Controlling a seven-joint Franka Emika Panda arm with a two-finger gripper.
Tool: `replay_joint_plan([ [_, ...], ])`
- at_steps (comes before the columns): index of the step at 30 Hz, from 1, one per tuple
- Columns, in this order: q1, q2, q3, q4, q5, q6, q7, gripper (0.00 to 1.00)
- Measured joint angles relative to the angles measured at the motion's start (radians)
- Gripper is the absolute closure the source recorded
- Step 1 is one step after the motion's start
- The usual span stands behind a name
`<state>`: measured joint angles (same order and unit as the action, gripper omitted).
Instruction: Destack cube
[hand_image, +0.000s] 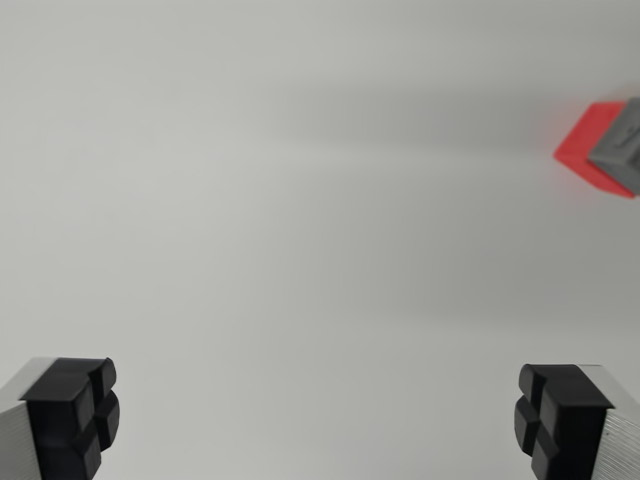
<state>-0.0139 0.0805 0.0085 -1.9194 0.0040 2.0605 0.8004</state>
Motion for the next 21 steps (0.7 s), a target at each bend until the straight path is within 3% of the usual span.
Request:
replay_joint_plan([
  [21,-0.018,0.037,-0.029,-0.001,0.002,0.030,0.018,0.00],
])
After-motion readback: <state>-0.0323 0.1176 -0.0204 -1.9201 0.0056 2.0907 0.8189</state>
